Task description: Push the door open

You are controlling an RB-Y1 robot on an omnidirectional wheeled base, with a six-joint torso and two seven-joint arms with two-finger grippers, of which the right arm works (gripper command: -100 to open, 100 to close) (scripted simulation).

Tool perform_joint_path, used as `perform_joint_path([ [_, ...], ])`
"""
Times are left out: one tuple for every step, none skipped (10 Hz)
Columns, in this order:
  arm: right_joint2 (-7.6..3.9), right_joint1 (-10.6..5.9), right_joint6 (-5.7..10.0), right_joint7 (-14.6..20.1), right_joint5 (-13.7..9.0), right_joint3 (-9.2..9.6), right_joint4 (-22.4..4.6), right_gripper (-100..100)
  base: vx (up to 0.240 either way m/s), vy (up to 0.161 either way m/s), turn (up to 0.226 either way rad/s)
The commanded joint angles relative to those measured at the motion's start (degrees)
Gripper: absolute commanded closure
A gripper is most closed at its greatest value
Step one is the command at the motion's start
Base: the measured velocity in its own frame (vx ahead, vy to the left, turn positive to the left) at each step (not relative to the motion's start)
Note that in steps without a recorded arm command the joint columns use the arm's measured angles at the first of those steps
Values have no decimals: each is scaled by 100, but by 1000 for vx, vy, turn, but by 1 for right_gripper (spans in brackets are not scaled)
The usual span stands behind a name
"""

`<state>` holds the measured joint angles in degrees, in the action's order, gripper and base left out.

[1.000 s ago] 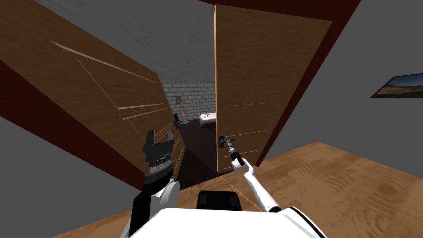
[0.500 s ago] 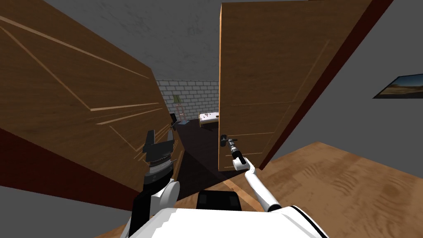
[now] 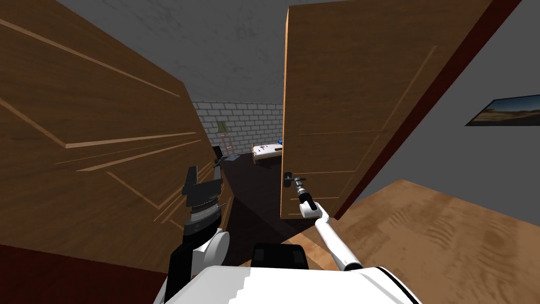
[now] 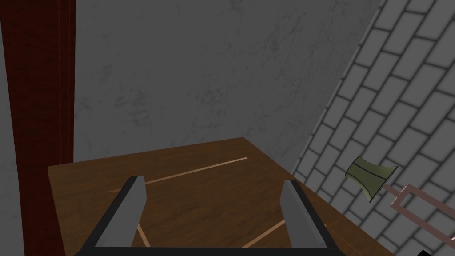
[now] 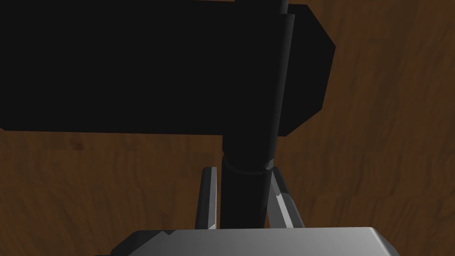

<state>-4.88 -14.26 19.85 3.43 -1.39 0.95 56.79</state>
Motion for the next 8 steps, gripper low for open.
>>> perform_joint_path([
  [-69,-86,17,-34,-25,-173,-60,100,109,101,-36],
  [-72,-91,16,-47,-32,-219,-70,100,92,83,-24],
  [-78,-99,15,-73,-46,-311,-90,100,138,120,-62],
  [-81,-108,13,-97,-60,-401,-109,100,174,156,-124],
  [-84,-116,11,-122,-73,-488,-128,100,182,135,-118],
  [-84,-120,10,-133,-79,-530,-137,100,142,122,-52],
  [-85,-128,9,-157,-92,-614,-155,100,128,121,-55],
  [-84,-132,8,-167,-98,-652,-164,100,138,120,-65],
])
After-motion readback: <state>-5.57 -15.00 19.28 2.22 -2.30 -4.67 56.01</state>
